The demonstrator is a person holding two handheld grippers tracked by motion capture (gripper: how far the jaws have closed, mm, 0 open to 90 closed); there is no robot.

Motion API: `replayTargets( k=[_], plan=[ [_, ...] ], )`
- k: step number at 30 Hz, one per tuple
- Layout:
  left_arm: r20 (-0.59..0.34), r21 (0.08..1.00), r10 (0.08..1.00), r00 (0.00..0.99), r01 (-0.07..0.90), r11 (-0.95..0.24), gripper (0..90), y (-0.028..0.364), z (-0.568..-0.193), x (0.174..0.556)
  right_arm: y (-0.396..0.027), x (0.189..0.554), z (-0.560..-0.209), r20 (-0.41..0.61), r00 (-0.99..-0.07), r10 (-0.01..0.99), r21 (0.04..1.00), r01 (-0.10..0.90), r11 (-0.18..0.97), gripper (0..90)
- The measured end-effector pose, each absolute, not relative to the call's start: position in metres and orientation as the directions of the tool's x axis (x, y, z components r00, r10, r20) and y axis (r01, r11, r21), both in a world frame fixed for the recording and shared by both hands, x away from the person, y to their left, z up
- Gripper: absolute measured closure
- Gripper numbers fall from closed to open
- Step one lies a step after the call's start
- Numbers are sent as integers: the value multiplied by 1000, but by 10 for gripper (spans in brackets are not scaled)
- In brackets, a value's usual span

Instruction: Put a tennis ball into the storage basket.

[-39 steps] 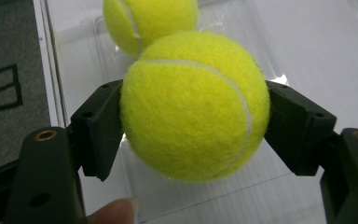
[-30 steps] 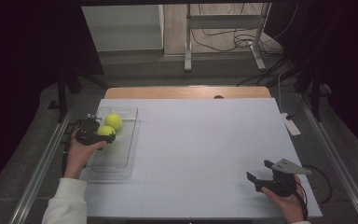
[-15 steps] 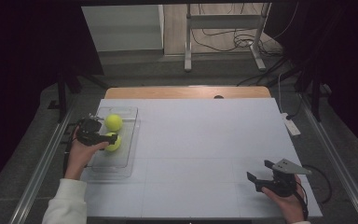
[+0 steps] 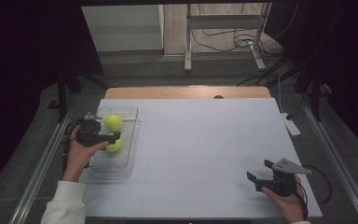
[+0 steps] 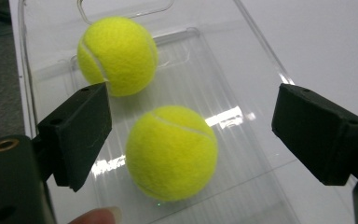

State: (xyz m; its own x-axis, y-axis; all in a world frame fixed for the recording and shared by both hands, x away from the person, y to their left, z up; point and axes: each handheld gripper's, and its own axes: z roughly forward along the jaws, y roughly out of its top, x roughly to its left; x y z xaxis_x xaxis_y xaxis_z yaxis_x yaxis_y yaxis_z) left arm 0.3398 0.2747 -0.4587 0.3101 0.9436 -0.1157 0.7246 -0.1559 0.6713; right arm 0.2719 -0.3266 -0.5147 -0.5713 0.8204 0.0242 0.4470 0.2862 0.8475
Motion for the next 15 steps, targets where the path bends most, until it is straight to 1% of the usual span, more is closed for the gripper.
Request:
replayTargets(
  k=[8,12,15],
  plan=[
    [-199,708,925,325,700,-93,137,279,-458,330,-325,275,-515,32,-576,817,849,447,282,127],
    [-211,720,915,344,687,-92,135,278,-458,324,-324,277,-516,42,-579,814,848,451,277,127],
    [-221,731,910,350,678,-83,136,276,-459,319,-324,279,-516,68,-583,810,853,454,255,127]
  ],
)
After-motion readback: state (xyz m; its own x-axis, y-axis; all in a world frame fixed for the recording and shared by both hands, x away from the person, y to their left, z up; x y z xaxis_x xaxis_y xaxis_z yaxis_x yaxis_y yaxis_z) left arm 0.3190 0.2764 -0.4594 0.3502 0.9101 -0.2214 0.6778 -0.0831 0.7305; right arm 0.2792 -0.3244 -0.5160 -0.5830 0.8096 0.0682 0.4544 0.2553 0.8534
